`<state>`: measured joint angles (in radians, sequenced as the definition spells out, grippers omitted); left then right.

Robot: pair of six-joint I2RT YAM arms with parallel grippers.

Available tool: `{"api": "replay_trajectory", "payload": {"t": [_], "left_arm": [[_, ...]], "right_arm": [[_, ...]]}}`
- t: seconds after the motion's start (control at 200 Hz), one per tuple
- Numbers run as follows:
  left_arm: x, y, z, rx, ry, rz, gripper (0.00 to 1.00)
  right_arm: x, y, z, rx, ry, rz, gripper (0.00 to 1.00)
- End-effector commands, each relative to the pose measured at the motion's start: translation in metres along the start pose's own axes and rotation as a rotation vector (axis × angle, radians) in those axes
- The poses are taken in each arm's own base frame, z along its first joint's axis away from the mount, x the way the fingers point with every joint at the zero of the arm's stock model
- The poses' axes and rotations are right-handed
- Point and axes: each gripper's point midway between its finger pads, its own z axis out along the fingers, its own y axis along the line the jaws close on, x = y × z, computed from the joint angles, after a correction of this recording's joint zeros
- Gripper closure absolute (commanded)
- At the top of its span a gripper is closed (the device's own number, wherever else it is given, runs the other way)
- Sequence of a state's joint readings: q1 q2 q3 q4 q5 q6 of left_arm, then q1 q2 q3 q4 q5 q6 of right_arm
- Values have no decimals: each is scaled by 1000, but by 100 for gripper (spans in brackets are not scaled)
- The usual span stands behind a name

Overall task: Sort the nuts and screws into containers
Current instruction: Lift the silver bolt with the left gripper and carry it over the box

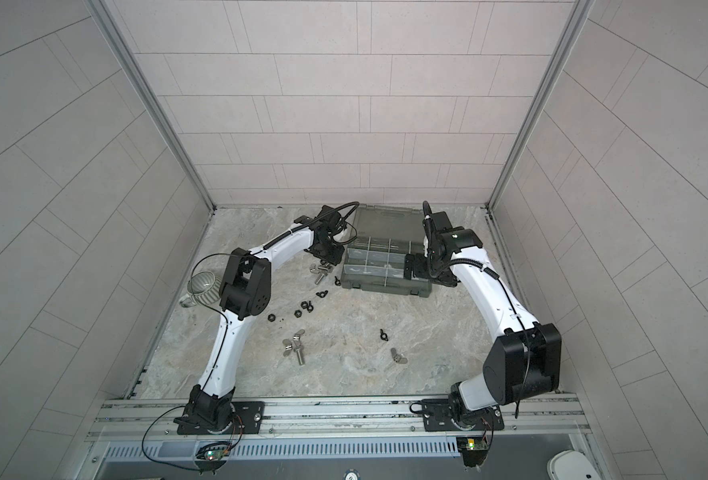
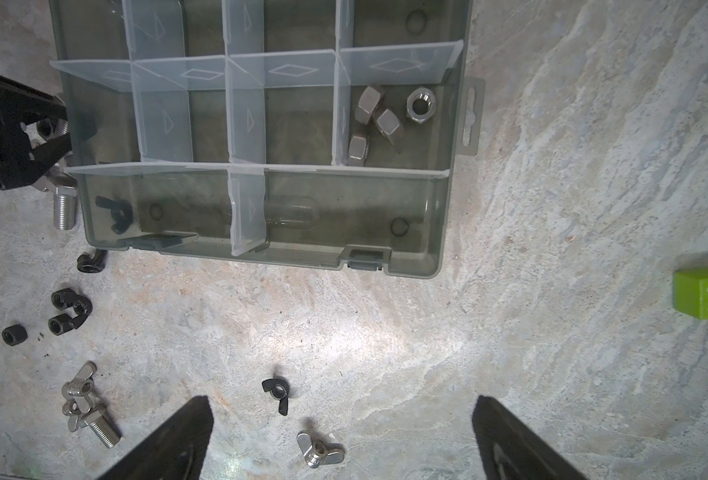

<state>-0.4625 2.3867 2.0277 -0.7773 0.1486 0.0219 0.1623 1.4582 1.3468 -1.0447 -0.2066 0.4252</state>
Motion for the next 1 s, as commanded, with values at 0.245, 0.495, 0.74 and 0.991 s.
{"api": "replay_trajectory", "payload": {"t": [0.245,0.495,0.74,0.991], "left_arm": [[21,5,16,-14,68,-1,59],[24,1,14,1,73,-17,76],[9,2,-18,-19,20,-18,82],[-15,6,-64,-59,-53,-22,82]], "right_arm": [[10,-6,-4,0,21,1,1],[16,-3,-5,-19,35,-5,1],[18,0,-16,-47,8,-9,1],[29,-2,-24,-62,-21,-4,1]]}}
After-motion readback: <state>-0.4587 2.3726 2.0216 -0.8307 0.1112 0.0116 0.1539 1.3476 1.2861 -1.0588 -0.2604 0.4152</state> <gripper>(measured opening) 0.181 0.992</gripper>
